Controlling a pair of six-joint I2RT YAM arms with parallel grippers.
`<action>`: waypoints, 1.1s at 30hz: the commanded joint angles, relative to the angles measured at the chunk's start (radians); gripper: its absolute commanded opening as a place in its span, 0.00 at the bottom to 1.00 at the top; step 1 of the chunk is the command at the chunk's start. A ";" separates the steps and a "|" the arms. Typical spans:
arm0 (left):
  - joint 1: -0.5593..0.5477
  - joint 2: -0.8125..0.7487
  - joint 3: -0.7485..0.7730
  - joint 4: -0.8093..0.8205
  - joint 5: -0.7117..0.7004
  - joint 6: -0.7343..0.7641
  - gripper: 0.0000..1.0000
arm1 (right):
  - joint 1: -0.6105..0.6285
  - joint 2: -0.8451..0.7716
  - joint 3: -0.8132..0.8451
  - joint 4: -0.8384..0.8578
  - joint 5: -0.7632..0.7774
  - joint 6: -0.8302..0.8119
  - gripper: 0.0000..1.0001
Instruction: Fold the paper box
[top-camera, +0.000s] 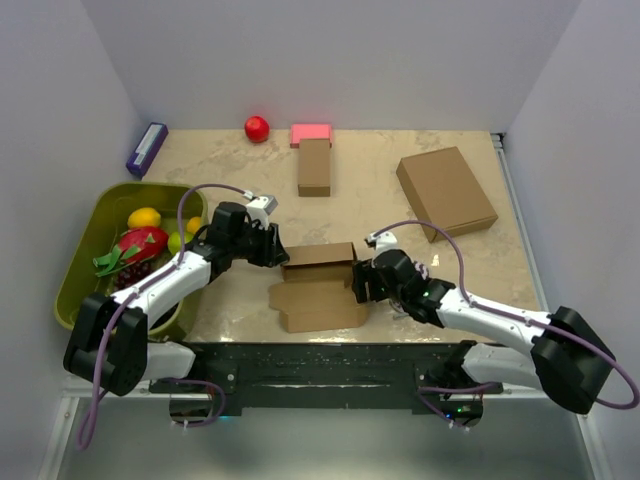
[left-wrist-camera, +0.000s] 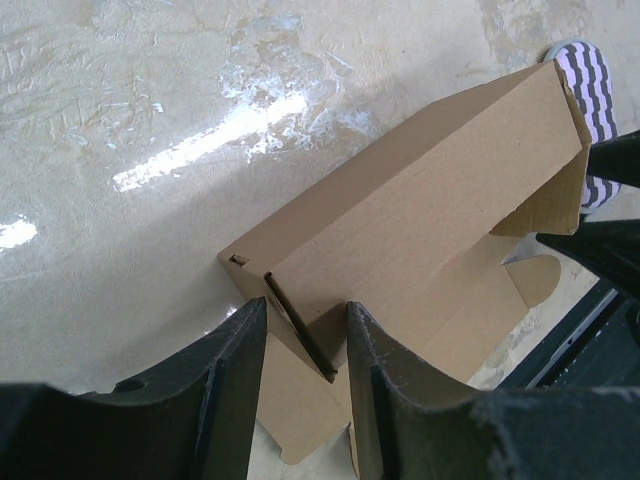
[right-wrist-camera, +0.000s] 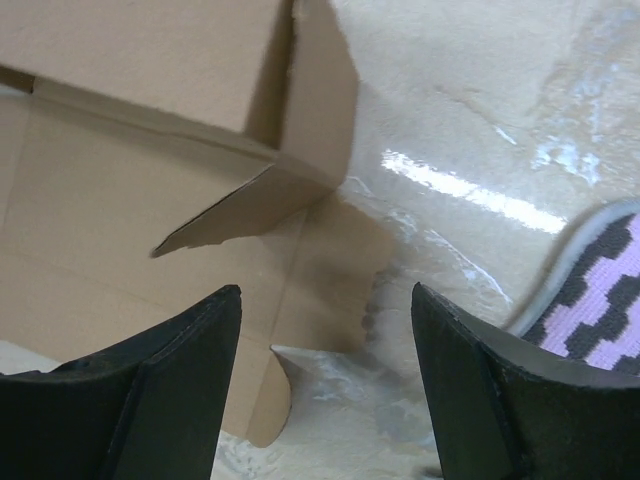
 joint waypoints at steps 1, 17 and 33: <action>0.005 -0.008 0.012 -0.047 -0.049 0.049 0.42 | 0.047 -0.010 -0.002 0.136 0.060 -0.056 0.72; 0.005 -0.012 0.012 -0.048 -0.041 0.055 0.42 | 0.065 0.056 0.036 0.160 0.133 -0.033 0.69; 0.005 -0.014 0.010 -0.048 -0.035 0.060 0.41 | 0.065 0.211 0.087 0.388 0.161 -0.212 0.64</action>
